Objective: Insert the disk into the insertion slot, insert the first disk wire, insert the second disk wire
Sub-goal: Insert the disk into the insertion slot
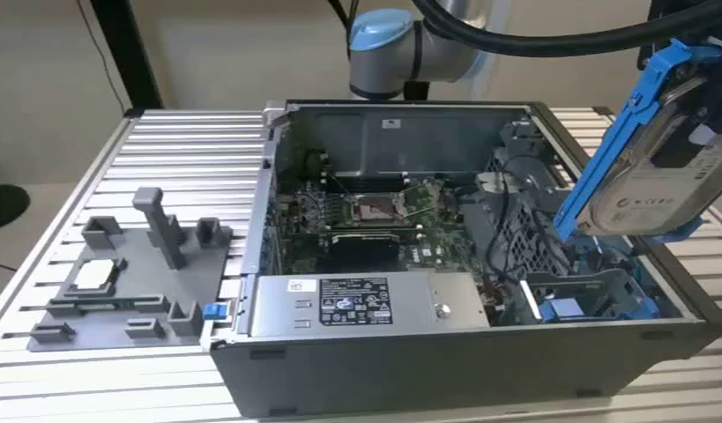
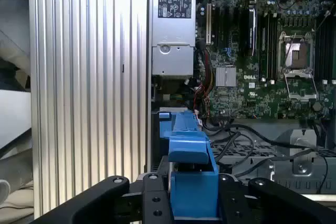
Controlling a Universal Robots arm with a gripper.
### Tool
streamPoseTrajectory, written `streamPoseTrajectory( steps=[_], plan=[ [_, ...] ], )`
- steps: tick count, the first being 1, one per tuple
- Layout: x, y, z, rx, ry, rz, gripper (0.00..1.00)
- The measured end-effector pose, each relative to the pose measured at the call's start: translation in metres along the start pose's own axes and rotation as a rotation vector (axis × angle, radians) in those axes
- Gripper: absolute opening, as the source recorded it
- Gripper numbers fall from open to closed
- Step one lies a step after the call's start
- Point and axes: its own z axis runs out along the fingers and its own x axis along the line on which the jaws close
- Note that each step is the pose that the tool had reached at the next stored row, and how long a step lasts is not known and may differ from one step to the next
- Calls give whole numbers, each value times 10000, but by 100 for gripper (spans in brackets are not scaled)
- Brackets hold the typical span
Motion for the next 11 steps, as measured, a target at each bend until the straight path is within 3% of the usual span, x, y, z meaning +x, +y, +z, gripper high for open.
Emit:
streamPoseTrajectory(
  steps=[11],
  plan=[
    [0,0,2,0,1,0,0]
  ],
)
